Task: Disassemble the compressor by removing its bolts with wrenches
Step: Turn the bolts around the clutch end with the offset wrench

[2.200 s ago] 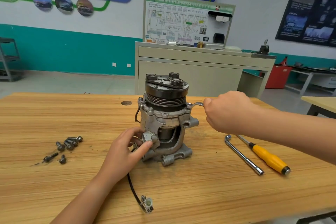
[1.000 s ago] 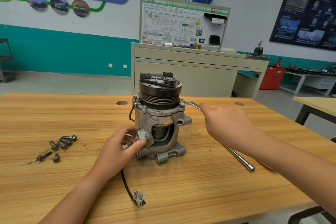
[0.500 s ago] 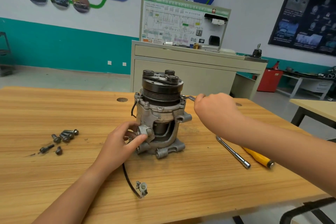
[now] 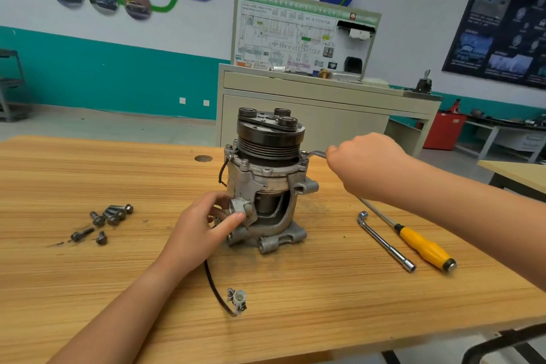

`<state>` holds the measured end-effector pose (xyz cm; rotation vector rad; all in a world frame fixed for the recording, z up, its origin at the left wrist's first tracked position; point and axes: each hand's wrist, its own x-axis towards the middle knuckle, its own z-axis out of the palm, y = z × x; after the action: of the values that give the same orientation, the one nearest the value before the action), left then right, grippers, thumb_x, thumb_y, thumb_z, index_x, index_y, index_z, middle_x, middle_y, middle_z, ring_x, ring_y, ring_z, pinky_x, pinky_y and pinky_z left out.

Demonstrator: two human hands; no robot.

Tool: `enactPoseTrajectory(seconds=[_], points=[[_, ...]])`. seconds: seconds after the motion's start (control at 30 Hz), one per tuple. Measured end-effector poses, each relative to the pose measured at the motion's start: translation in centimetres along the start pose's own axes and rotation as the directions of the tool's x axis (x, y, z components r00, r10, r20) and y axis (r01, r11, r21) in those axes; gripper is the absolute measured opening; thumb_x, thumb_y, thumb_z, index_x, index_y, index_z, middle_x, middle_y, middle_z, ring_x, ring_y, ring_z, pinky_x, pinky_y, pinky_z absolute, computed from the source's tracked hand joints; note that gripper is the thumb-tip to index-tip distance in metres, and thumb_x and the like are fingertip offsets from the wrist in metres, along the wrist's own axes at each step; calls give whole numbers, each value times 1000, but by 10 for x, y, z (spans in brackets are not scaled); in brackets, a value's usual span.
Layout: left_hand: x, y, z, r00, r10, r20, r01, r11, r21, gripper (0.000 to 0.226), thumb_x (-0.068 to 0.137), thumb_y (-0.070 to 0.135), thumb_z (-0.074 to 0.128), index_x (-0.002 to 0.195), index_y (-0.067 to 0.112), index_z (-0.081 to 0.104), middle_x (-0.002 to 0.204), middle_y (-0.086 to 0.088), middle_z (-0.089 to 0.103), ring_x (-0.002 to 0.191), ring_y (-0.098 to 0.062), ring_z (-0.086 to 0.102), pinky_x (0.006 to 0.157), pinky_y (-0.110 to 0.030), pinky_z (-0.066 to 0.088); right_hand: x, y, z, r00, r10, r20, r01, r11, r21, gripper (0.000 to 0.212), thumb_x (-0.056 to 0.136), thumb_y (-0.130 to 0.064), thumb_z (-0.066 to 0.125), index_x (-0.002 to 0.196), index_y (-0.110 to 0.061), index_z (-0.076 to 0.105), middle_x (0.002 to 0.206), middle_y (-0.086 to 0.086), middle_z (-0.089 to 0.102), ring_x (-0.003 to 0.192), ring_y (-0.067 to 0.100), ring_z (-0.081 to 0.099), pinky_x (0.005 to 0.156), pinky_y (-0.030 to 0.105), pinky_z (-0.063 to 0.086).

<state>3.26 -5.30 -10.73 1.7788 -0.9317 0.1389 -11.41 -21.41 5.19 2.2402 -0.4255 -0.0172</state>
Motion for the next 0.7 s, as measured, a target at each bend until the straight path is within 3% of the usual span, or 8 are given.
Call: enactPoseTrajectory(seconds=[0.17,0.47,0.63,0.7], points=[[0,-1,0,1000,24,-1,-24,1000,19,30,81,32,68,109,30,55,102,16,60,89,9,56,74,-10,45,-2,-1,-2,1000,-13,11,13,1000,-13,24,90,-3,47,113,-10,48,60,-1,33,47,14,31,40,24,29],[2,-4,1,998,58,-8,-58,998,20,27,79,35,67,102,39,54,99,16,62,87,5,59,73,-11,44,-1,0,7,998,4,59,-6,1000,31,23,90,-5,44,111,-12,49,61,-1,36,48,13,34,40,23,27],[2,-6,1,997,73,-8,-72,997,22,27,78,37,67,100,43,52,99,15,62,87,6,59,71,-6,44,0,15,23,999,-14,31,9,987,159,37,95,-19,33,132,-21,33,62,-3,39,51,11,37,42,24,26],[2,-5,1,997,81,-9,-81,997,19,27,77,40,66,99,44,52,98,16,62,88,6,58,72,-5,43,1,20,27,1000,-18,23,15,994,111,44,95,-16,33,138,-24,26,62,-3,41,50,10,38,41,22,26]])
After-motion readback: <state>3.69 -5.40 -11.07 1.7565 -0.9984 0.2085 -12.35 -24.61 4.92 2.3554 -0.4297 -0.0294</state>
